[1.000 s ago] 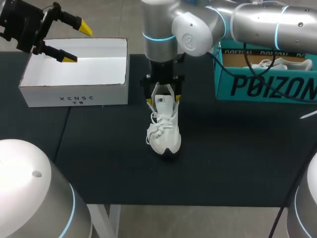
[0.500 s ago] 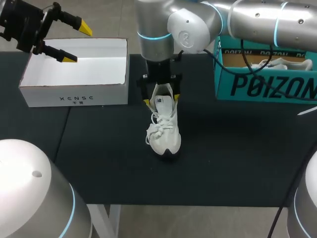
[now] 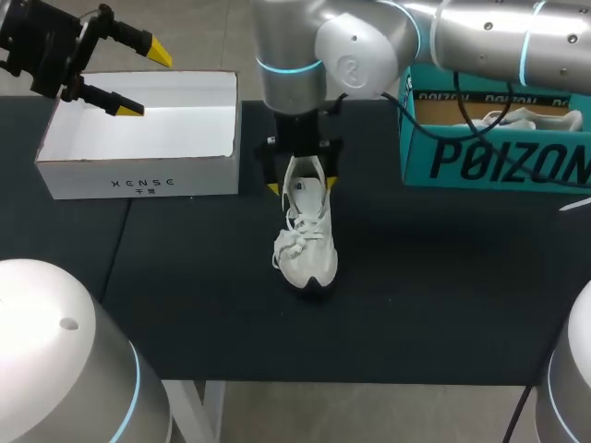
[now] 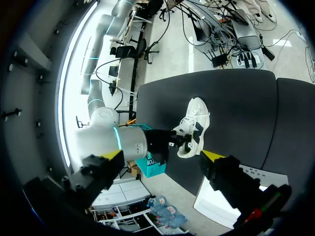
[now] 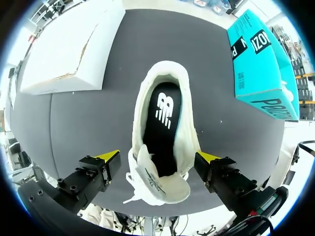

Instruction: Take the shoe out of the shoebox, open the shoe tongue, remove and reinsert the insole, then place the shoe into the shoebox

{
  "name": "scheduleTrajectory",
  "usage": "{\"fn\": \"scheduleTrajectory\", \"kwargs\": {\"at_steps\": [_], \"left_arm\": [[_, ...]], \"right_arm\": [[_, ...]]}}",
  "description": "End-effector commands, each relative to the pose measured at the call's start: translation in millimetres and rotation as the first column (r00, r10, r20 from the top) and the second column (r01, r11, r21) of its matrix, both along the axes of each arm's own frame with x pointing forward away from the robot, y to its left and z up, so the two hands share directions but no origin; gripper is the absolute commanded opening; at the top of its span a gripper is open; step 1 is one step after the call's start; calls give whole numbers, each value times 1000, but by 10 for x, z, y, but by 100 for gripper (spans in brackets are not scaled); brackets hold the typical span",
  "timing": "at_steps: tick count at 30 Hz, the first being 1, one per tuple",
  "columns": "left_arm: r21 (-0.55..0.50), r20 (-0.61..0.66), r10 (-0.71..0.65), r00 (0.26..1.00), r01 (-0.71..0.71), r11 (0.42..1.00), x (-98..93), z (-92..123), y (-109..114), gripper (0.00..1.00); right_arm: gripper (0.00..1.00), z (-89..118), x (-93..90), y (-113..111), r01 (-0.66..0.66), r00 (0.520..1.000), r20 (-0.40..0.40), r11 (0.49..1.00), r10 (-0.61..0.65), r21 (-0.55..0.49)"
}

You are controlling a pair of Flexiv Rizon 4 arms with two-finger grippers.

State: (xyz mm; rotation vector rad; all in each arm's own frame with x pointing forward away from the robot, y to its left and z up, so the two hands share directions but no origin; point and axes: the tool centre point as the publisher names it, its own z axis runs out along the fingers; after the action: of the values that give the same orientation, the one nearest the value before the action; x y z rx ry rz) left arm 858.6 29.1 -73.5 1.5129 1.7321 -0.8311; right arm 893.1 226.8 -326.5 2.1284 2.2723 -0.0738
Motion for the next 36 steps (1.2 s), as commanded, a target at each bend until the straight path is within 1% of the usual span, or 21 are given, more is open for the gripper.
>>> {"fn": "scheduleTrajectory", "kwargs": {"at_steps": [1,5,9,10,11,12,16,18,19,20,22,24,27,29,32,36], "left_arm": [[3,0,-1,1000,1,1000,4,2,-2,100],[3,0,-1,1000,1,1000,4,2,-2,100],[3,0,-1,1000,1,1000,4,2,-2,100],[3,0,-1,1000,1,1000,4,2,-2,100],[3,0,-1,1000,1,1000,4,2,-2,100],[3,0,-1,1000,1,1000,4,2,-2,100],[3,0,-1,1000,1,1000,4,2,-2,100],[3,0,-1,1000,1,1000,4,2,-2,100],[3,0,-1,1000,1,1000,4,2,-2,100],[3,0,-1,1000,1,1000,4,2,-2,100],[3,0,-1,1000,1,1000,4,2,-2,100],[3,0,-1,1000,1,1000,4,2,-2,100],[3,0,-1,1000,1,1000,4,2,-2,100],[3,0,-1,1000,1,1000,4,2,-2,100],[3,0,-1,1000,1,1000,4,2,-2,100],[3,0,-1,1000,1,1000,4,2,-2,100]], "right_arm": [[100,101,-179,-109,24,999,30,1000,-24,14],[100,160,-357,-138,34,999,30,999,-35,24],[100,226,-566,-124,26,999,22,998,-27,56],[95,233,-605,-118,22,1000,21,998,-23,63],[42,240,-644,-115,18,1000,21,998,-19,68],[0,243,-667,-117,5,1000,19,997,-6,75],[0,220,-723,-95,-15,1000,5,996,14,87],[0,195,-710,-80,-26,1000,11,996,25,87],[0,162,-678,-76,-37,999,17,996,36,75],[0,112,-627,-49,-50,998,37,994,47,100],[0,42,-538,-27,-70,997,28,995,69,76],[0,-26,-408,-19,-64,998,30,995,62,83],[0,-74,-283,17,-71,997,36,995,68,68],[0,-163,-182,-2,-64,998,25,996,63,60],[0,-239,-103,12,-64,998,15,997,63,48],[0,-298,-20,15,-72,997,5,997,72,-3]]}}
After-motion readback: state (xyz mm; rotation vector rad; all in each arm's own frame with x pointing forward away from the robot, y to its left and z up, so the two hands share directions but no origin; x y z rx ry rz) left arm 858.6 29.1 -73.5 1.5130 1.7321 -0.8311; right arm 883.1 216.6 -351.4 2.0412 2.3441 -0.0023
